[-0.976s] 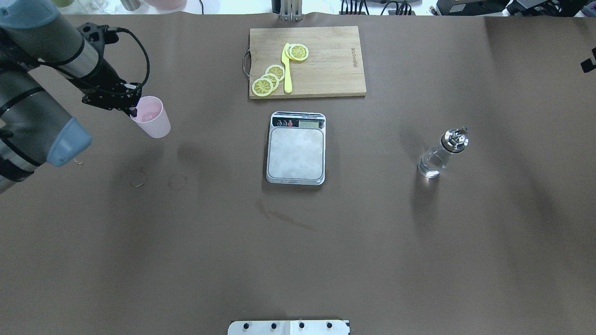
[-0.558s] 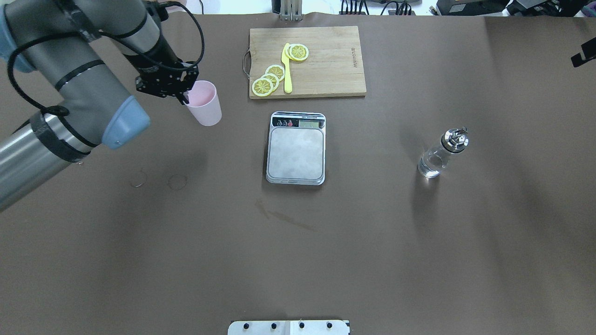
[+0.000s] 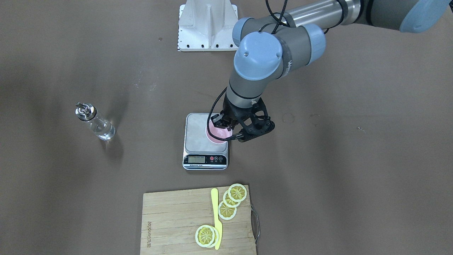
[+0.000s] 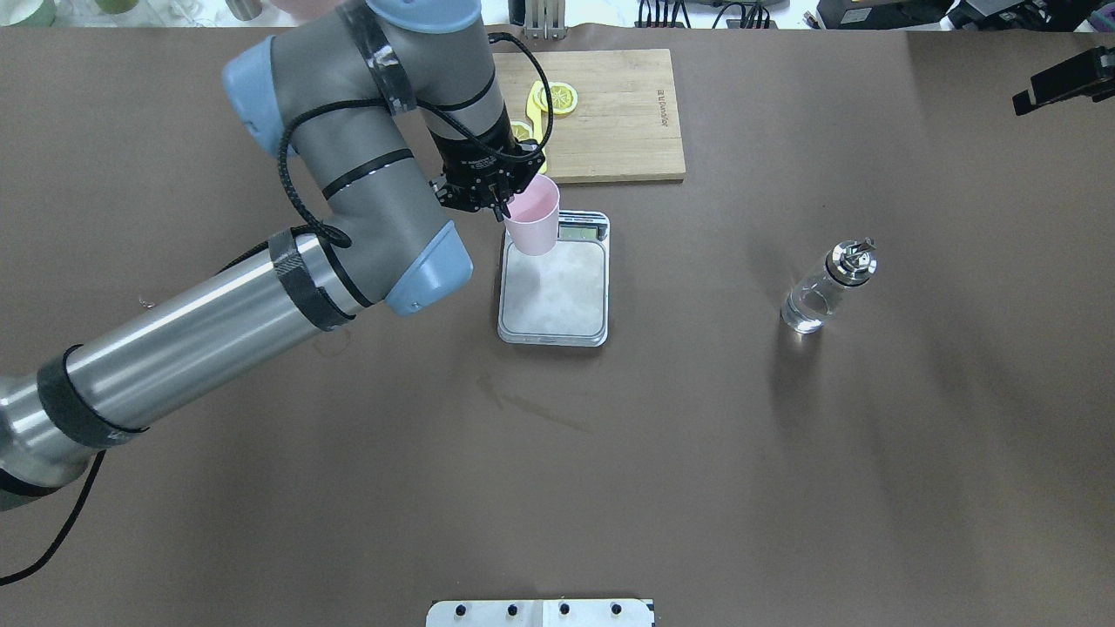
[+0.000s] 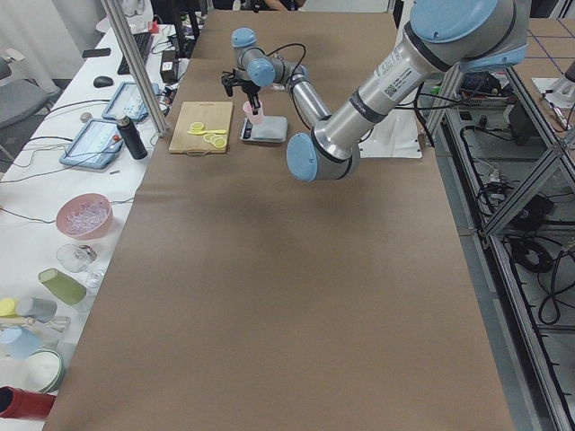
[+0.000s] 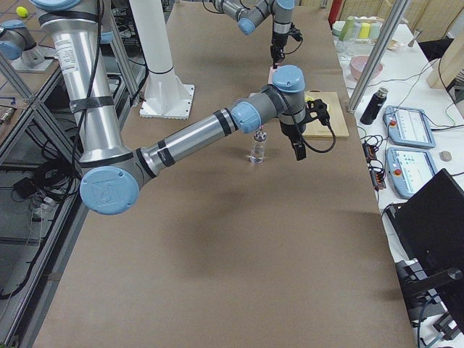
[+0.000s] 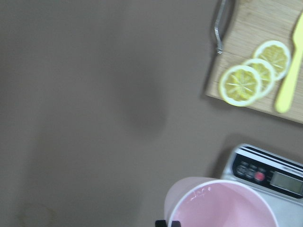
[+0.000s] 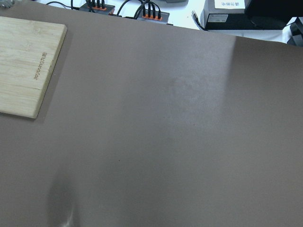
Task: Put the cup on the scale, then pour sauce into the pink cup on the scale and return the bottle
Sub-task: 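Lift the pink cup with the left gripper and set it on the scale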
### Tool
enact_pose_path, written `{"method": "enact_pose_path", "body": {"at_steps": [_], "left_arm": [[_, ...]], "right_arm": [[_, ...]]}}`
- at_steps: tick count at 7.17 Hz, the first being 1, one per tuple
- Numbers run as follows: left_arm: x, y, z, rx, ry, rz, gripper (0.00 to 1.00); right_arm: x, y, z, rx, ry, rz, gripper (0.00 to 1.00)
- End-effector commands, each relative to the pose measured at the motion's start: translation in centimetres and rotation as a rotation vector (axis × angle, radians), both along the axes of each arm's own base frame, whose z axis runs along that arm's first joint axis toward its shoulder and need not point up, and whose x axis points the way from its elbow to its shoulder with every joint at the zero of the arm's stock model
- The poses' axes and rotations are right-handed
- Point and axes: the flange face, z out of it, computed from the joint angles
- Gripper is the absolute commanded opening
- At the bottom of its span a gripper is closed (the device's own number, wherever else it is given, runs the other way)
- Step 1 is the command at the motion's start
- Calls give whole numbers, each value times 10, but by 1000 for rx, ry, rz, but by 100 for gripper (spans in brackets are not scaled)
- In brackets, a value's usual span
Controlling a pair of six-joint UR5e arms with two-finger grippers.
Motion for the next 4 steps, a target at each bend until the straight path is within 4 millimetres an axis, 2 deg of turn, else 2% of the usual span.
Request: {"method": "enact_pose_path", "body": {"at_steps": [1,3,4], "left_arm": [[42,14,5,13,-10,-10,0],[49,22,7,29,-17,-2,0],[50,24,9,30,-19,1,21]], "right_arm": [[-6,1,-5,13,-14,17,99],[-5,2,-8,20,-16,16,99],[-6,2,-9,23,-17,15,99]]}}
